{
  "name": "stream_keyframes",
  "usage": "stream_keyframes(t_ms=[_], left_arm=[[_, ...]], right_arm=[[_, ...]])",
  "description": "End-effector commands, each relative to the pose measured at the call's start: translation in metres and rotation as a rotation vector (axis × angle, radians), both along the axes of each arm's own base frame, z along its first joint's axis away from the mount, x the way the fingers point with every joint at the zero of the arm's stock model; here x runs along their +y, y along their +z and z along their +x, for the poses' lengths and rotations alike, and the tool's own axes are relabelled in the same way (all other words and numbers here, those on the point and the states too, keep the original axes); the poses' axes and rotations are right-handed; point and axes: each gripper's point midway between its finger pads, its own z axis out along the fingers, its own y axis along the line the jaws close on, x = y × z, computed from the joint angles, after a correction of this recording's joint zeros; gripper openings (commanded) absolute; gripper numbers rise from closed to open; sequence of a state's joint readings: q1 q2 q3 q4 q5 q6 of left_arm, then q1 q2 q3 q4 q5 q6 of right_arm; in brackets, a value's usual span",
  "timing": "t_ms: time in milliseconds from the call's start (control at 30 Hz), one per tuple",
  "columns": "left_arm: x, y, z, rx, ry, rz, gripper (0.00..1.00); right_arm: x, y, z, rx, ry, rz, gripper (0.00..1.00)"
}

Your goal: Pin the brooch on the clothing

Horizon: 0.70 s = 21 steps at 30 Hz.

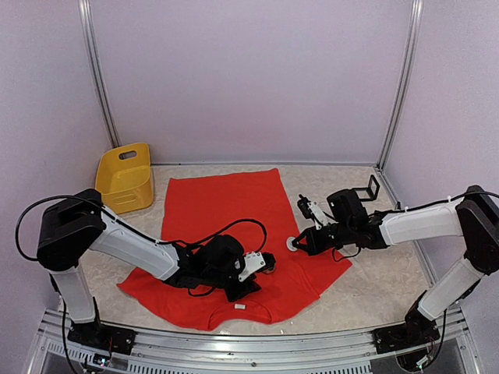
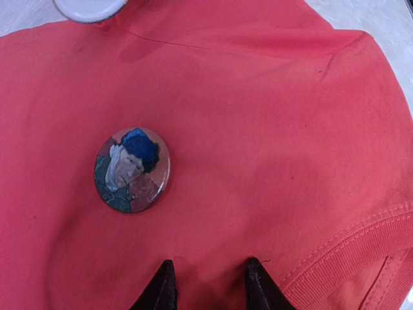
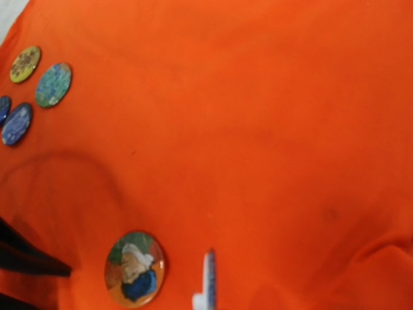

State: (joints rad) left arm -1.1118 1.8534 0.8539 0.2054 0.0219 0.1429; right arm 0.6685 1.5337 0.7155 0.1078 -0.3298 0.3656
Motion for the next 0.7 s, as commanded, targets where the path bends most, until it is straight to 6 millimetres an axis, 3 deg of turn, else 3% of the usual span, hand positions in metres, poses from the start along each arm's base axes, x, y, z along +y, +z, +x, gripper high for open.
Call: stream_keyframes(t_ms=[0, 133, 233, 433, 667], left_arm=[[0.001, -0.019, -0.009, 0.036, -0.039, 0.042, 0.26], [0.002, -0.019, -0.014, 0.051, -0.053, 0.036, 0.0], [-0.004, -0.003, -0.014, 0.037, -0.053, -0.01, 0.0], [-0.014, 0.034, -0.013, 0.012, -0.066, -0.133, 0.0], [-0.012, 0.046, -0.01, 0.016, -0.008, -0.193, 0.0]], right_arm=[[0.008, 0.005, -0.001, -0.004, 0.033, -0.006, 0.0], [0.008, 0.007, -0.003, -0.011, 0.04, -0.007, 0.0], [0.011, 0.009, -0.007, -0.041, 0.064, 0.006, 0.0], [0.043, 0.016, -0.036, -0.241, 0.256, 0.007, 0.0], [0.048, 0.013, -0.046, -0.338, 0.311, 0.02, 0.0]])
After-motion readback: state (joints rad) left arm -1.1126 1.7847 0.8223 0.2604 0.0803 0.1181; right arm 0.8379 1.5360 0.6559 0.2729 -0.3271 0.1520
